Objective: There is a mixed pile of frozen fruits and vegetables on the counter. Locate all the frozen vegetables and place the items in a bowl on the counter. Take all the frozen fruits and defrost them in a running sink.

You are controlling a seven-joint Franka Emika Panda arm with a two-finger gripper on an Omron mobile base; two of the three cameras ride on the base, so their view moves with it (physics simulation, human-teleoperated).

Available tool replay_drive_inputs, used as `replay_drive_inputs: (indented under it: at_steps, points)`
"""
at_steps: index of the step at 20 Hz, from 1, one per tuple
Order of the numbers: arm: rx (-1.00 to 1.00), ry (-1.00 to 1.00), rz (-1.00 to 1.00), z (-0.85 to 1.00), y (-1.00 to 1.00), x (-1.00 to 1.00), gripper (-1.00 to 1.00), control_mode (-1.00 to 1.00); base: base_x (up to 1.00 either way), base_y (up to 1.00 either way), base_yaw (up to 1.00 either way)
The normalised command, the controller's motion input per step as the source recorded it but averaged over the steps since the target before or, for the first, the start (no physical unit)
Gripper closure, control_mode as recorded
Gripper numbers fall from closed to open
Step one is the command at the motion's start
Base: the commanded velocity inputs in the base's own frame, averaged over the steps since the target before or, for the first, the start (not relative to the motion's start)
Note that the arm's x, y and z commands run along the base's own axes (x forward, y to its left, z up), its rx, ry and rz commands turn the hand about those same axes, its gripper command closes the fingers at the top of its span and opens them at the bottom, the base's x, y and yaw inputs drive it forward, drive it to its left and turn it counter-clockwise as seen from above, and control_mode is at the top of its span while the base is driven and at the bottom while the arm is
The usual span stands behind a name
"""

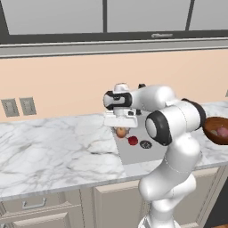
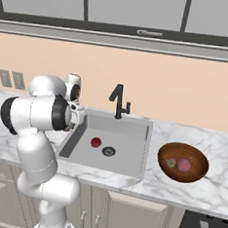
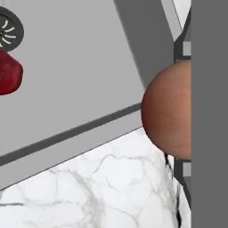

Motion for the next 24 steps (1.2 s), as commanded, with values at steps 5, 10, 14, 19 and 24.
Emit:
replay_drive_inputs:
  at_steps: [5, 10, 14, 19, 24]
  points:
    - [-0.01, 0.04, -0.1, -0.11, -0.42, 0.08, 1.0, -1.0, 0.0, 0.0, 0.0]
    - [-0.01, 0.01, -0.11, -0.23, -0.41, 0.02, 1.0, -1.0, 0.0, 0.0, 0.0]
    - [0.0, 0.03, -0.05, -0.22, -0.28, 0.22, 1.0, -1.0, 0.0, 0.0, 0.0]
    - [-0.06, 0.0, -0.03, -0.29, -0.26, 0.34, 1.0, -1.0, 0.0, 0.0, 0.0]
    - [-0.11, 0.0, -0.03, -0.29, -0.2, 0.39, 1.0, -1.0, 0.0, 0.0, 0.0]
